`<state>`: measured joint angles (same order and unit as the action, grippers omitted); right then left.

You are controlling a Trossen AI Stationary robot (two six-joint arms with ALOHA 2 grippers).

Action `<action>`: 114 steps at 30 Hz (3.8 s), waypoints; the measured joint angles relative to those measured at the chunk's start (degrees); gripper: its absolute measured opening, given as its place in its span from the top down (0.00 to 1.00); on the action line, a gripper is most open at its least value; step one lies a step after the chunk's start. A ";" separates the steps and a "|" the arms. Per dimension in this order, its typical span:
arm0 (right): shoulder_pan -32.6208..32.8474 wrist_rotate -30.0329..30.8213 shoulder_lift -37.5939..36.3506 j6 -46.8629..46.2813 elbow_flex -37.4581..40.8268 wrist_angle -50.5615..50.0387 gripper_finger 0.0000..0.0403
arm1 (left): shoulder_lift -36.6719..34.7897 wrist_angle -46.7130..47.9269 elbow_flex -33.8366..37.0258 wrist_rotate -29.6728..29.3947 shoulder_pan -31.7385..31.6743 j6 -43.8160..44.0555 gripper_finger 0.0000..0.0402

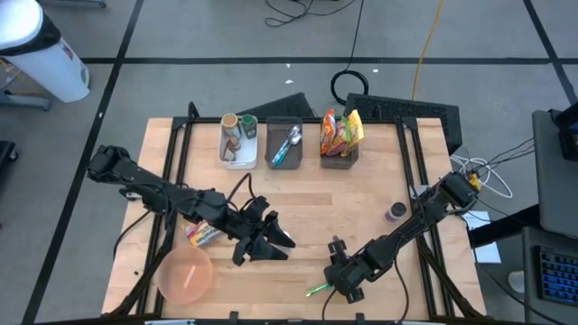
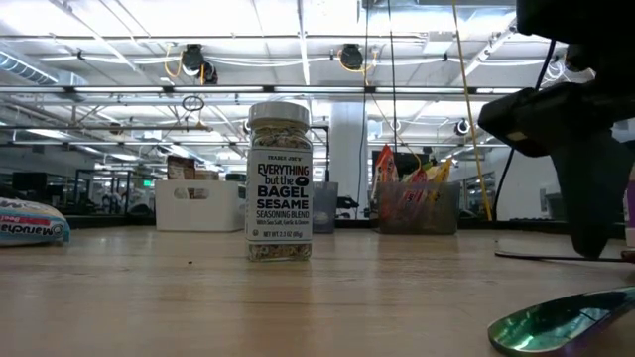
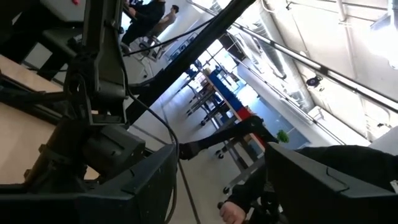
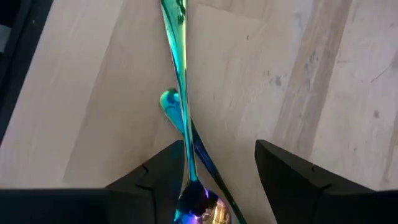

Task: Pick & Place Food Item
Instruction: Put the left violet spoon into the left black bin

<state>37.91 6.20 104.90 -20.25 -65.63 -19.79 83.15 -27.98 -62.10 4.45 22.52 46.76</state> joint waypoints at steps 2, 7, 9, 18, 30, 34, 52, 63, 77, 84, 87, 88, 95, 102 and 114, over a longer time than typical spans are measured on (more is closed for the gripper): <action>0.00 0.00 0.02 0.19 0.00 -0.26 0.56 | 0.00 0.01 0.01 0.02 0.02 0.29 0.36; 0.10 -0.31 0.02 0.36 1.19 -0.05 0.68 | 0.00 0.04 0.02 0.02 0.02 0.97 0.36; 0.31 -0.59 0.02 -0.08 1.87 -0.16 0.72 | 0.00 0.13 0.02 0.04 0.02 0.99 0.36; 0.44 -1.24 -0.07 -1.58 2.69 0.97 0.84 | 0.00 1.09 0.02 0.06 0.02 1.01 0.36; 0.46 -2.13 -0.52 -1.61 2.69 1.29 0.97 | 0.00 1.26 0.02 0.03 0.02 1.03 0.36; 0.37 -2.15 -2.26 -1.44 2.68 0.92 0.99 | 0.00 1.24 0.02 0.02 0.02 1.01 0.36; -2.26 -1.86 -6.01 -1.11 2.62 -3.11 0.99 | 0.00 1.26 0.01 -0.02 -0.04 0.34 0.36; -2.32 -1.95 -3.26 -2.14 2.62 -1.81 0.99 | 0.00 1.35 0.02 -0.02 -0.04 0.53 0.36; -2.32 -1.97 -1.81 -3.06 2.65 -1.42 0.99 | 0.00 2.37 0.02 -0.02 -0.04 0.59 0.36; -2.56 -1.99 -1.81 -3.06 2.62 -1.00 0.99 | 0.00 2.53 0.02 -0.02 0.00 0.64 0.36; -2.58 -1.97 -1.81 -3.06 2.62 -0.88 0.99 | 0.00 2.55 0.01 -0.02 0.00 0.72 0.36; -2.58 -1.99 -1.81 -2.96 2.62 -0.72 0.99 | 0.00 2.55 0.02 -0.02 0.00 0.72 0.36; -2.58 -1.99 -1.81 -2.91 2.62 0.08 0.96 | 0.00 2.53 0.01 -0.02 0.00 0.70 0.36; -2.58 -1.99 -1.81 -2.89 2.62 0.05 0.95 | 0.00 2.53 0.00 -0.02 0.00 0.67 0.36; -2.58 -1.99 -1.81 -2.89 2.62 -0.15 0.98 | 0.00 2.53 0.01 -0.02 0.00 0.57 0.36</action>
<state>35.33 4.21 103.09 -23.14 -63.00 -19.94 83.15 -25.45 -62.10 4.43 22.52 47.33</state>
